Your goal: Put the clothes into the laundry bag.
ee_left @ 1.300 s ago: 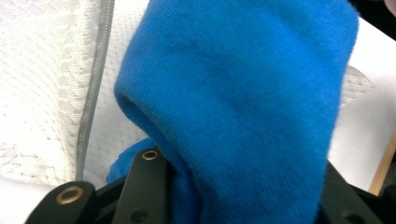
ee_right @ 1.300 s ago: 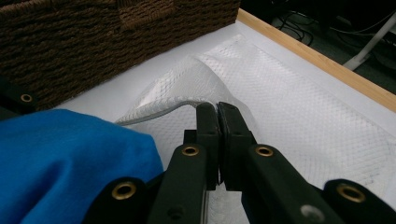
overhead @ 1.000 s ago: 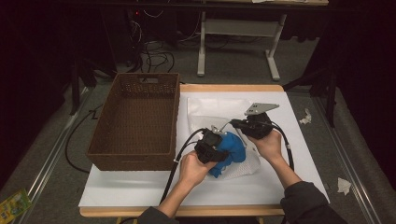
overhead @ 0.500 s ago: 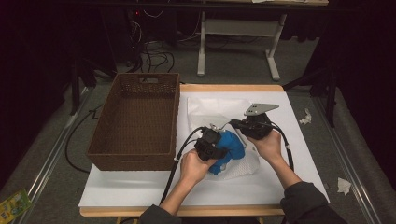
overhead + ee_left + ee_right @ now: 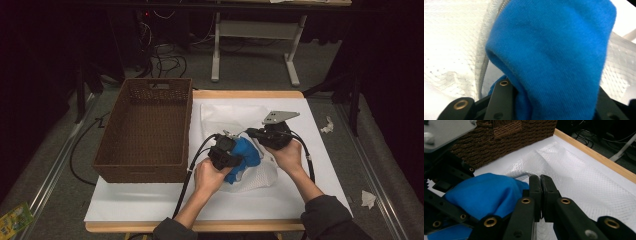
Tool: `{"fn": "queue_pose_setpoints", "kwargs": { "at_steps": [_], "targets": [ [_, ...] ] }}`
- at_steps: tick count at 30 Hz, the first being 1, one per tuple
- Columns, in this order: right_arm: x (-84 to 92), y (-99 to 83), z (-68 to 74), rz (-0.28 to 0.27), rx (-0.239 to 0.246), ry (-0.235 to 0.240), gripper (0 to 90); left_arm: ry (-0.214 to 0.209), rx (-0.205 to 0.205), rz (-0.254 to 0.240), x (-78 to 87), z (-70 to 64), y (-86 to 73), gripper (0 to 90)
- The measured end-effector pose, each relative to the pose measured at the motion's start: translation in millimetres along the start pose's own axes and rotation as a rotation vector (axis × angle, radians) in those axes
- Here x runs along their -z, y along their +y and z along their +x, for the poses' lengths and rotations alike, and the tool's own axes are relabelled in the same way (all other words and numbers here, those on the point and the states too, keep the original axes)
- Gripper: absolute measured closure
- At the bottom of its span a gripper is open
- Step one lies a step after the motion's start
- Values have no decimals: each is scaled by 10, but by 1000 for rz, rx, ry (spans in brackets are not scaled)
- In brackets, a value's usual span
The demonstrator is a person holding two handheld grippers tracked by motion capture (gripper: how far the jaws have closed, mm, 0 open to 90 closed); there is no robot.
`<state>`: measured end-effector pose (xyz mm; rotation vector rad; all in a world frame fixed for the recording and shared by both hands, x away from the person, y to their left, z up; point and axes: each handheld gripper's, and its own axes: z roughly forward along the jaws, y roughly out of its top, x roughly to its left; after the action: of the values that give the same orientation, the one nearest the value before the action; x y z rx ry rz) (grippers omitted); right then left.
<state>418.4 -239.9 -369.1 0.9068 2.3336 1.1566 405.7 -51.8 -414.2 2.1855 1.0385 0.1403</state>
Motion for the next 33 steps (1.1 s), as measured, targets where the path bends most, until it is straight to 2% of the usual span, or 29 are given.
{"fn": "queue_pose_setpoints", "kwargs": {
  "at_steps": [4,10,20,33],
  "targets": [
    [-5,-4,6,5,3,0,892,17,8,5,-28,22,31,629],
    [-11,7,21,4,9,1,892,53,-1,2,-47,16,45,628],
    [-16,11,30,2,20,3,892,96,-12,27,-115,45,110,627],
    [-23,17,44,2,24,12,892,120,38,17,-208,148,160,620]
  ]
}}
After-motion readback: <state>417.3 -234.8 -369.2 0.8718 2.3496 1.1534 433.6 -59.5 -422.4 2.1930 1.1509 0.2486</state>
